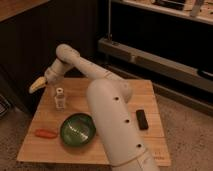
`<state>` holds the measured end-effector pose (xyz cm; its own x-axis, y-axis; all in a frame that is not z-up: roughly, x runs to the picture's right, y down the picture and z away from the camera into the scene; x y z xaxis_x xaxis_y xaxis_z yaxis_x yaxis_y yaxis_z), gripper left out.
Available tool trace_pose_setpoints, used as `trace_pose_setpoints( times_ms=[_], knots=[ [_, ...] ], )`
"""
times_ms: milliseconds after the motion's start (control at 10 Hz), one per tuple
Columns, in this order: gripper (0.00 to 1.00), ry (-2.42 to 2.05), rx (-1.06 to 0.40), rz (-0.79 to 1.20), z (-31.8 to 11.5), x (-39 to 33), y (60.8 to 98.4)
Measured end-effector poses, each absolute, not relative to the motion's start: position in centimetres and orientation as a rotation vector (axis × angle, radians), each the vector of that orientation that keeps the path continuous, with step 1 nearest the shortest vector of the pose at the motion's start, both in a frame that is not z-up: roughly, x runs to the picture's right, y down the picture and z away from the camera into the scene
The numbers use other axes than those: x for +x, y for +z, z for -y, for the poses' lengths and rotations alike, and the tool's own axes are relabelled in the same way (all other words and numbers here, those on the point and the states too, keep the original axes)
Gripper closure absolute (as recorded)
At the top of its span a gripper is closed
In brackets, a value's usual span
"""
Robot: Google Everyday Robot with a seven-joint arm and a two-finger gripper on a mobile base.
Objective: Knock the bottle over
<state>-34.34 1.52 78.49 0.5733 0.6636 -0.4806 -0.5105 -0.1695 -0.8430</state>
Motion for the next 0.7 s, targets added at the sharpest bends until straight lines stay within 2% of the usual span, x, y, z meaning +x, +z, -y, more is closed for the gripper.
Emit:
trace_pose_setpoints(
  times_ms=[200, 500, 700],
  knots=[
    [0.59, 1.048, -1.395, 0.145, -1.5, -34.1, 78.3],
    [0.93, 1.046, -1.39, 0.144, -0.6, -31.3, 78.6],
    [0.99, 1.054, -1.378, 0.146, -1.2, -30.5, 78.1]
  ],
)
